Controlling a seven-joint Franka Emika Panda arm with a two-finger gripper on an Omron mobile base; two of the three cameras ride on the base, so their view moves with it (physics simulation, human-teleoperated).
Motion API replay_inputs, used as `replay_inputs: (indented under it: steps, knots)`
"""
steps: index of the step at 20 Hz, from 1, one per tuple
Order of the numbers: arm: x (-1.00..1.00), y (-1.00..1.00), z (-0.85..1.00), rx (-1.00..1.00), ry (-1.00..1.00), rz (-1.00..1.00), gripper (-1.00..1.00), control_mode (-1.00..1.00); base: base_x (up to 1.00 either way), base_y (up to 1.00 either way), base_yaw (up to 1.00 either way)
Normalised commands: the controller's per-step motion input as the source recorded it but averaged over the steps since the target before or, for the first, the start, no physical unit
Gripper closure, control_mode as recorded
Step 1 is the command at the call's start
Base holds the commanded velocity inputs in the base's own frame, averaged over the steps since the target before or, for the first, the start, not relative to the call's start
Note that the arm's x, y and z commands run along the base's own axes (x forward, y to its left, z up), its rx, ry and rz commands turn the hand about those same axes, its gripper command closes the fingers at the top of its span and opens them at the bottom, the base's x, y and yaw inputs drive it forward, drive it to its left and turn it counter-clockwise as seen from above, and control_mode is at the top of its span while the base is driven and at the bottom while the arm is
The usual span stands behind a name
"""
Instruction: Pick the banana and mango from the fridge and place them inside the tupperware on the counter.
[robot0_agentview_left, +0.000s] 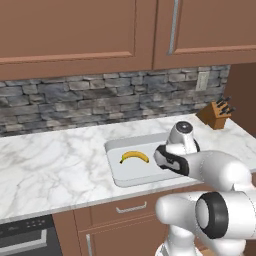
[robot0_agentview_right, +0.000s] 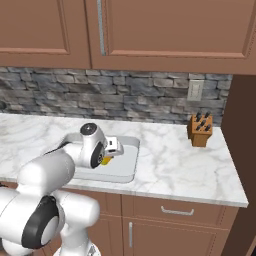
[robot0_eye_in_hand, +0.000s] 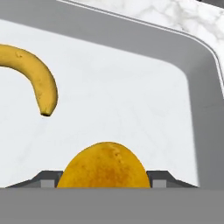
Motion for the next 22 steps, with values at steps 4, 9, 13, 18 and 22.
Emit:
replay_inputs:
  steps: [4,9,13,18,22]
  knots:
    - [0.39,0.00,-0.13,0.00,0.05,0.00,-1.00,-1.00,0.00,0.00,0.00]
    - [0.41,0.00,0.00,0.00,0.09,0.00,-1.00,-1.00,0.00,0.00,0.00]
    - [0.16,0.00,-0.01,0.00,0.02,0.00,-1.00,-1.00,0.00,0.00,0.00]
    - [-0.24,0.00,0.09,0.00,-0.01,0.00,-1.00,-1.00,0.00,0.00,0.00]
    - [-0.85,-0.01,0.42,0.00,0.00,0.00,-1.00,-1.00,0.00,0.00,0.00]
